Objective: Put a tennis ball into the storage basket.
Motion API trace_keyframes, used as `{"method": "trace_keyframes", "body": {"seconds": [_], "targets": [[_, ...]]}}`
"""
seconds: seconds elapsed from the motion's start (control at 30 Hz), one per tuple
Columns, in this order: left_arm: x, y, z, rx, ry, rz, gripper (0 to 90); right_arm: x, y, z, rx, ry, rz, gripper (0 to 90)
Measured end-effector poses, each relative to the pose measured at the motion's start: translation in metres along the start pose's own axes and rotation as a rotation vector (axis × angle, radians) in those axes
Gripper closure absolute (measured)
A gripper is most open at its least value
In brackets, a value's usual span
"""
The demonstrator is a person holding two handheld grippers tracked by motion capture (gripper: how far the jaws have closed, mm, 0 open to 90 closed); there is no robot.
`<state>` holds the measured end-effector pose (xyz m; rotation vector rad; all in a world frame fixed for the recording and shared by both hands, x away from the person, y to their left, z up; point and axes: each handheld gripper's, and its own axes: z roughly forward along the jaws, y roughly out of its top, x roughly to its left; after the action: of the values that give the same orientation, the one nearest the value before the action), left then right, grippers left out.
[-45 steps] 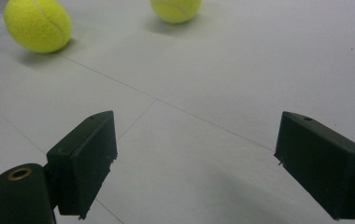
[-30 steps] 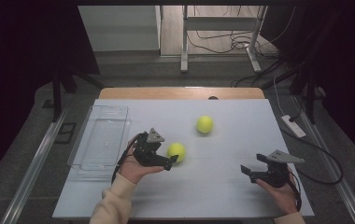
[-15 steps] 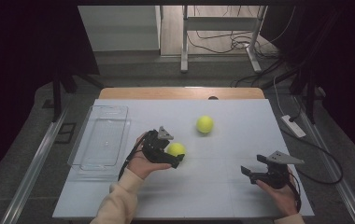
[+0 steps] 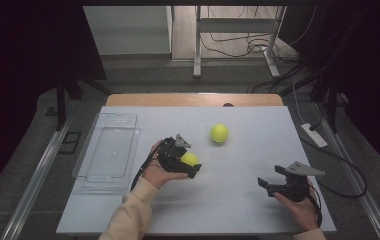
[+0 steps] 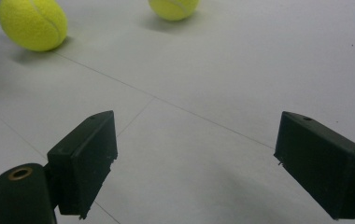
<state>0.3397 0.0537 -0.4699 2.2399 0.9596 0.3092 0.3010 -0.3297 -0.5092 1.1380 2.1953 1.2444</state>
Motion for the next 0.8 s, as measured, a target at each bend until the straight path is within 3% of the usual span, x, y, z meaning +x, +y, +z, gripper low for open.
{"method": "trace_keyframes", "body": {"seconds": [0.8], "targets": [[0.009,0.003,0.024,0.053,-0.002,-0.035,2.7,0.001,-0.001,0.0,0.009,-0.005,-0.001,13.0]]}}
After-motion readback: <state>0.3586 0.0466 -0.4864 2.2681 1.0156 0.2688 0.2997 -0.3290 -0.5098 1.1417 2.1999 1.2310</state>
